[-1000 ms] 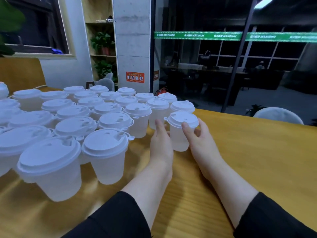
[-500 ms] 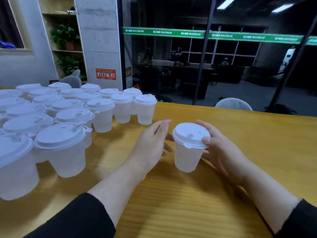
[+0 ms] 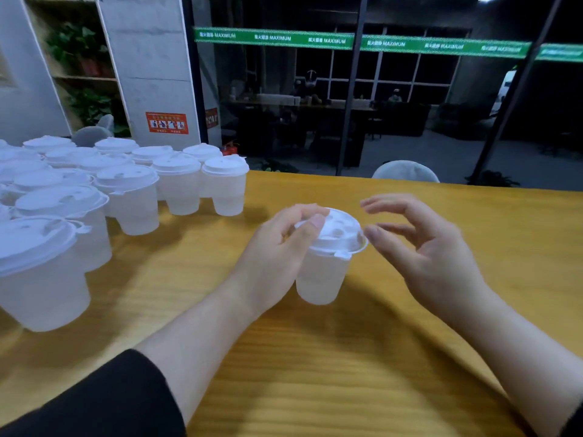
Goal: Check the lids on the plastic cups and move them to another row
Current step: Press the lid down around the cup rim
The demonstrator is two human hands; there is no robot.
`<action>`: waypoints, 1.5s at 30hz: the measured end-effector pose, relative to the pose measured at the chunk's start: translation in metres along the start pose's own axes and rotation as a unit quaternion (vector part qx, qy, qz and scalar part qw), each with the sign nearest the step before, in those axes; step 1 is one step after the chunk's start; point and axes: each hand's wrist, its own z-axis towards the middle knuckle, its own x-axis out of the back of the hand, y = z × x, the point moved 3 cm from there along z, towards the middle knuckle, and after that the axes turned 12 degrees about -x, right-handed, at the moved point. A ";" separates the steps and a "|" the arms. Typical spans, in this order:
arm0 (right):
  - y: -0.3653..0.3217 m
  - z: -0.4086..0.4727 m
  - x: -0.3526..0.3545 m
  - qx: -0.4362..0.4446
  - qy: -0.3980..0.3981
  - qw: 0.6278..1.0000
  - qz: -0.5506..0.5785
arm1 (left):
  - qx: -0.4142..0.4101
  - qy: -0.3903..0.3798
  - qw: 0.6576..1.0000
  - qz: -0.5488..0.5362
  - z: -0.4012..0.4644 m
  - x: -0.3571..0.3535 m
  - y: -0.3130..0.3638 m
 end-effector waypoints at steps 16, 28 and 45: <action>-0.014 -0.013 -0.007 0.098 -0.065 0.993 -0.021 | 0.004 -0.013 1.000 -0.013 -0.004 0.001 -0.001; -0.027 -0.015 -0.011 0.137 0.008 0.981 -0.140 | -0.024 -0.011 1.000 0.015 -0.007 -0.004 0.006; -0.039 -0.018 -0.008 0.102 0.034 0.974 -0.201 | -0.019 -0.004 1.000 0.016 -0.006 -0.001 0.008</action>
